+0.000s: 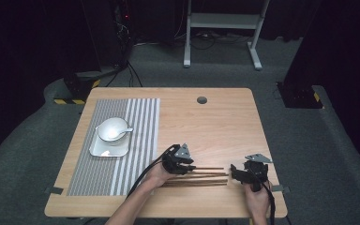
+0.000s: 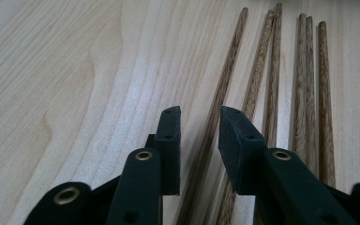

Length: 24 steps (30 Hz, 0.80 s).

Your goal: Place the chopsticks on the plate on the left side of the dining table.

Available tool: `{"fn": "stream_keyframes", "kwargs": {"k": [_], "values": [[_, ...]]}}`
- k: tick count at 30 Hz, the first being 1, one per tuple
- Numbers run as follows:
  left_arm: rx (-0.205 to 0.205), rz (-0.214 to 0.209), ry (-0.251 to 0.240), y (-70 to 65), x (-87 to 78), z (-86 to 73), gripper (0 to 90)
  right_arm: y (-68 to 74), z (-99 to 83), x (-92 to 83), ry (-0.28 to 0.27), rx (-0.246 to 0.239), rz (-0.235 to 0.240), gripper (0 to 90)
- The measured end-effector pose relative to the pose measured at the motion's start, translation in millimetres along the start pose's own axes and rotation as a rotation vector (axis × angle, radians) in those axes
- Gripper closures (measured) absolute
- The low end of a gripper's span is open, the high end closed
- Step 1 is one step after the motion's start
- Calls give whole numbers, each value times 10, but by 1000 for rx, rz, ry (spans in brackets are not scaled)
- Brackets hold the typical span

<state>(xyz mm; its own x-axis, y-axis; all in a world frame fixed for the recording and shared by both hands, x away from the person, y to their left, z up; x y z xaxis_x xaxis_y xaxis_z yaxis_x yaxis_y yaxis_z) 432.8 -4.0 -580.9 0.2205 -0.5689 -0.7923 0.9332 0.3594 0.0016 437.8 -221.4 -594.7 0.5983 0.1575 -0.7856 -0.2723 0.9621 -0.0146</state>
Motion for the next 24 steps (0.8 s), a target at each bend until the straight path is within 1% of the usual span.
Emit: {"fn": "stream_keyframes", "kwargs": {"k": [4, 11, 19, 21, 22, 24], "values": [[1, 0, -1, 10, 11, 1, 722, 0, 0, 0, 0, 0, 0, 132], [0, -19, 4, 17, 42, -19, 743, 4, -1, -2, 0, -2, 5, 136], [25, -24, 8, 30, 39, -26, 788, 7, -2, -3, 0, -4, 8, 136], [44, -25, 9, 30, 41, -22, 797, 6, -2, -3, -1, -4, 8, 136], [44, -25, 9, 30, 41, -22, 803, 7, -2, -3, 0, -4, 8, 136], [57, -27, 12, 27, 42, -20, 815, 7, -2, -3, -1, -4, 8, 136]]}}
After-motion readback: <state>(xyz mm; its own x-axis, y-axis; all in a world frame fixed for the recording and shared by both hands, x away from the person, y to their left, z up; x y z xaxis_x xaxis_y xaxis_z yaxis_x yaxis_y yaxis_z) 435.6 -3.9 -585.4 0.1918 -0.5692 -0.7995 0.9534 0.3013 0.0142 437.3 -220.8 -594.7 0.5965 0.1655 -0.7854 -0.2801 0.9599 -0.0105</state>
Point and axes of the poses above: each handheld gripper's, and its own axes: x roughly forward along the jaws, z roughly out of its top, y roughly to its left, the point moved 10 cm from there along x, roughly forward along the jaws, and after that the axes turned 7 degrees about y, right-handed, at the moved point
